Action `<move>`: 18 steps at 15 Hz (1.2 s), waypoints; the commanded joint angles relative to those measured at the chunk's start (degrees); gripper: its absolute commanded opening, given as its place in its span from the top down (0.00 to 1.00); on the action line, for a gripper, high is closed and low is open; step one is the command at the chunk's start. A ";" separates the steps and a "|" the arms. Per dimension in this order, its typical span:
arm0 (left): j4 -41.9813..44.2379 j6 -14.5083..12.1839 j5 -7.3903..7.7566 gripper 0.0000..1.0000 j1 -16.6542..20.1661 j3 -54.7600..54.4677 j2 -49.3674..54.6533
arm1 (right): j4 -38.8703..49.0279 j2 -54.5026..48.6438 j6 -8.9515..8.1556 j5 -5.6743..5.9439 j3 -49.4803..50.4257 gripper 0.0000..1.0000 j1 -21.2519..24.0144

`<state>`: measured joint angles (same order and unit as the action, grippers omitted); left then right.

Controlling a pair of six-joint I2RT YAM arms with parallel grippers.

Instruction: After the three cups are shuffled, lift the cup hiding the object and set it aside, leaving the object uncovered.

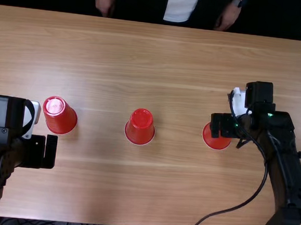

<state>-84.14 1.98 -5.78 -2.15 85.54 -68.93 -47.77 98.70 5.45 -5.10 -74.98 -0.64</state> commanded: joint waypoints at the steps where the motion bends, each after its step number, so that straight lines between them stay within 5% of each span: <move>1: -0.13 0.87 -0.34 0.00 0.31 1.47 1.16 | 0.14 1.68 -0.07 0.15 -0.69 0.00 -0.23; 5: -0.13 0.87 -0.34 0.00 0.31 1.47 1.25 | 0.03 1.76 -0.18 -0.17 -0.43 0.37 -0.41; 7: -0.24 0.87 -0.34 0.00 0.31 1.47 1.25 | 0.03 1.50 -0.18 -0.17 0.80 0.69 -0.76; 10: -0.24 0.87 -0.34 0.00 0.31 1.47 1.25 | 0.03 0.71 -0.18 -0.49 2.47 0.95 -0.59; 14: -0.24 0.87 -0.34 0.00 0.31 1.47 1.43 | 0.03 -8.87 -0.39 -2.17 3.00 1.00 -0.50; 18: -0.13 0.87 -0.23 0.00 0.22 1.21 2.04 | 0.03 -18.80 -0.18 -2.28 3.00 1.00 -0.23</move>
<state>-84.25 1.98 -5.78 -2.15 85.54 -68.10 -47.77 80.47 5.41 -6.66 -72.18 -0.75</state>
